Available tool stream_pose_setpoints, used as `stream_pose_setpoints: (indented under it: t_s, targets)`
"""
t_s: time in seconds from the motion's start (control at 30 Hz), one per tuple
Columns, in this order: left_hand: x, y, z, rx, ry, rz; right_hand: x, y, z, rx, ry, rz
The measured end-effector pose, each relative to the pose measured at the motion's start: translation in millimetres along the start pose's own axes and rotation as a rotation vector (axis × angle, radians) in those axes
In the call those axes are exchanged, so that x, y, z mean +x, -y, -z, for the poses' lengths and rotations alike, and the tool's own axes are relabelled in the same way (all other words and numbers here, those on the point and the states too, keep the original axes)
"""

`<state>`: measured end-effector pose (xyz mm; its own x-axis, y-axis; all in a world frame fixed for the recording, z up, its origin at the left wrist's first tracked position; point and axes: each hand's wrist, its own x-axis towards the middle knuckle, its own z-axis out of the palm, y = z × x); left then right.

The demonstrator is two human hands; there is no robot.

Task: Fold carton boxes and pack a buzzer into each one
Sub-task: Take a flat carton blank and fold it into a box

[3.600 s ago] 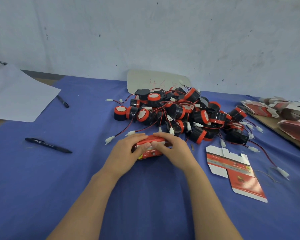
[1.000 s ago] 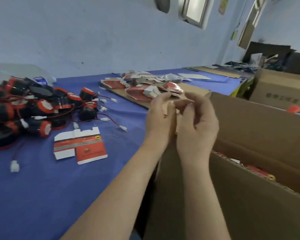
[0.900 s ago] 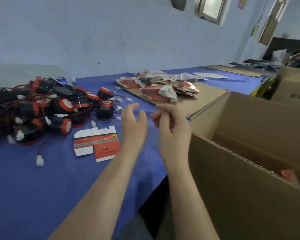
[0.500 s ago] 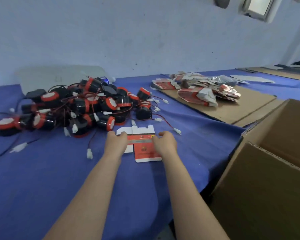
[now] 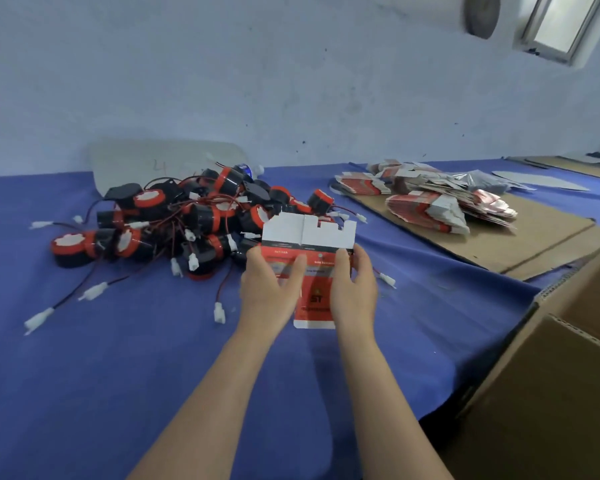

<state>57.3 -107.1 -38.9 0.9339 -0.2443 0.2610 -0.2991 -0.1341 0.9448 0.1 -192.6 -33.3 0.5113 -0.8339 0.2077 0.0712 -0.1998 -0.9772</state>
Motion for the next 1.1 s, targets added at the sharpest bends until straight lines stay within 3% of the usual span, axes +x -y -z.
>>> stream_pose_setpoints:
  t_s: [0.2,0.33,0.4,0.47,0.53,0.6,0.73,0.8,0.9,1.03,1.1]
  targets:
    - [9,-5,33,0.153,-0.158,-0.124,-32,9,-40,0.082,0.152,0.144]
    - [1,-5,66,-0.145,-0.195,-0.099,-50,27,-78,0.171,0.278,0.156]
    - [2,1,91,-0.174,-0.262,-0.1,-49,36,-86,0.143,0.28,0.122]
    - [6,7,120,-0.188,-0.304,-0.107,-36,43,-83,-0.114,0.294,0.12]
    - [11,14,149,-0.167,-0.339,-0.114,-16,45,-73,-0.609,0.385,0.135]
    - [14,20,174,-0.123,-0.365,-0.103,-6,50,-69,-0.919,0.498,0.08]
    - [18,34,201,-0.043,-0.442,-0.087,-18,64,-91,-1.019,0.574,0.122]
    - [19,39,206,-0.043,-0.451,-0.084,-28,69,-104,-0.966,0.479,0.229]
    - [15,43,205,-0.081,-0.39,-0.088,-48,75,-127,-0.541,0.447,0.379]
    - [9,46,200,-0.169,-0.199,-0.091,-77,67,-159,0.019,0.814,0.088]
    - [7,47,201,-0.181,-0.148,-0.083,-80,54,-166,0.093,0.808,-0.015]
